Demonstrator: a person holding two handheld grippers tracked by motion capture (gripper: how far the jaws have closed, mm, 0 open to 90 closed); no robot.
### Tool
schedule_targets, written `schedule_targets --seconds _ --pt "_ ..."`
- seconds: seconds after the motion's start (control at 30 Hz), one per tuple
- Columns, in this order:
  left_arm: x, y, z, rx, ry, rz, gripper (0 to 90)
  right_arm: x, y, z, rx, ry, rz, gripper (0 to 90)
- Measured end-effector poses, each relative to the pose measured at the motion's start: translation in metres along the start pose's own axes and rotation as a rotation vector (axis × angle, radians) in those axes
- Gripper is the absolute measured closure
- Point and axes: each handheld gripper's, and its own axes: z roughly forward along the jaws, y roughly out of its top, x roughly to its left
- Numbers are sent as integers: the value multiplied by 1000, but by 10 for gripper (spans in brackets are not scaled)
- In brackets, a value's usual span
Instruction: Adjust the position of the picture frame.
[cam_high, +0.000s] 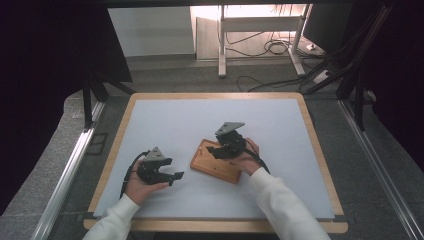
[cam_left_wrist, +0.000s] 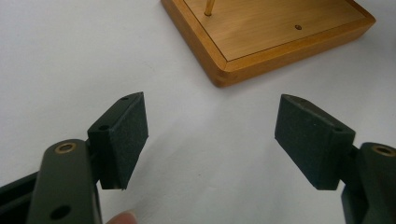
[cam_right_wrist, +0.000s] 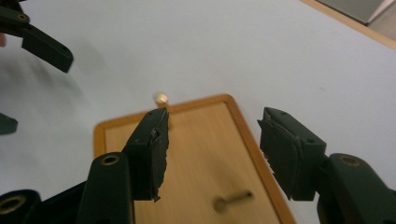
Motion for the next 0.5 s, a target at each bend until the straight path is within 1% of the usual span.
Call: schedule_targets --seconds 0.03,0.07,0.13,0.2,0.27,0.3,0.33,0.37,0.4,0.43,0.5 --pt "0 0 0 0 0 0 255 -9 -5 -10 -1 -16 14 429" --pt "0 0 0 0 1 -1 255 -9 -5 -10 -1 -16 14 429" --pt "0 0 0 0 2 -1 255 -19 -11 -20 10 -37 22 447" --pt "-1 0 0 2 2 0 254 -26 -16 -24 23 -57 27 483" --pt "-1 0 1 4 2 3 254 -37 -23 -27 44 -79 43 561" --pt "-1 0 1 4 3 3 254 -41 -25 -27 52 -82 50 625" --pt "-1 0 1 4 3 3 254 -51 -29 -26 75 -96 66 693" --pt "-1 0 1 4 3 2 254 -51 -29 -26 75 -96 66 757" --pt "0 0 1 3 3 0 254 -54 -31 -25 83 -100 64 813" --pt "0 0 0 1 4 -1 254 -57 -32 -23 93 -105 65 857" --pt "1 0 0 3 4 -2 254 -67 -37 -17 116 -109 79 900"
